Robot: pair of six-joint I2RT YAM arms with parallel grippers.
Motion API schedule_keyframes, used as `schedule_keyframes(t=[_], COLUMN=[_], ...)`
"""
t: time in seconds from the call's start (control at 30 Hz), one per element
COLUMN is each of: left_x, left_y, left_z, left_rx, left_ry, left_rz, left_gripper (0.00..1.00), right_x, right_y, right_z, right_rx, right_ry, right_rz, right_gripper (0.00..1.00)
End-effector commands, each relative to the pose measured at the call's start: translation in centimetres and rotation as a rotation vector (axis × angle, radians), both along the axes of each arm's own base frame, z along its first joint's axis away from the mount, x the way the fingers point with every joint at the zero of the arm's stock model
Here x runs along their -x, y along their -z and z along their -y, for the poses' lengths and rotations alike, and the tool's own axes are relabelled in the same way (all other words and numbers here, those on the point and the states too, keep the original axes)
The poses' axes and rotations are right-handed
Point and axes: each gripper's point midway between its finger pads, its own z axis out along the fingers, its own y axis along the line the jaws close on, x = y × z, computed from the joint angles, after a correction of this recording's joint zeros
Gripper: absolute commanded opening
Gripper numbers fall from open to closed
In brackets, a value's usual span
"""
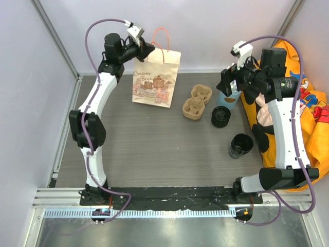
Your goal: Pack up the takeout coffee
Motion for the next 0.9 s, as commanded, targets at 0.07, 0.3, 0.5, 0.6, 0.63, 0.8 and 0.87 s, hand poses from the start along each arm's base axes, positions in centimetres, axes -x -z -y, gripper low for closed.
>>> schedule_keyframes(t=[0.07,0.3,0.5,0.6,0.63,0.8,0.87], left_x=[4.9,9.0,11.2,9.8,9.2,10.0,11.3], left_y=[-2.1,0.6,0.7,-2.6,-3.3,-3.0,-0.8], left_z=[-3.4,-6.7,-7.4,-8.4,-9.5,-11.0,-10.9], left_rx=[-0.109,-0.175,-0.167,-0.128,-0.116,-0.08,-0.11], left_ry=[-0.168,-0.399,-0.439,-0.517,-0.591,-0.673,-0.648], left_rz=[-0.07,-0.197,-0.218,-0.139,-0.131,-0.167,-0.213], left_gripper=[0.0,0.0,0.0,0.0,0.0,0.0,0.0], right_x=[-0.3,0.0,-0.1,-0.4,-0.4,0.0,0.2], right_y=[-3.4,-4.0,-3.7,-3.6,-3.7,-3.7,-3.5], right_z=[-0.8,-1.5,-1.7,-1.6,-1.5,-1.4,-1.3], right_rx=[-0.054,-0.086,-0.097,-0.099,-0.099,-0.088,-0.085], right_ry=[-0.013,-0.017,-0.013,-0.001,0.004,0.007,0.009], right_rz=[0.1,0.112,0.112,0.112,0.115,0.123,0.122], right_gripper=[0.99,0.99,0.99,0.99,0.99,0.99,0.99])
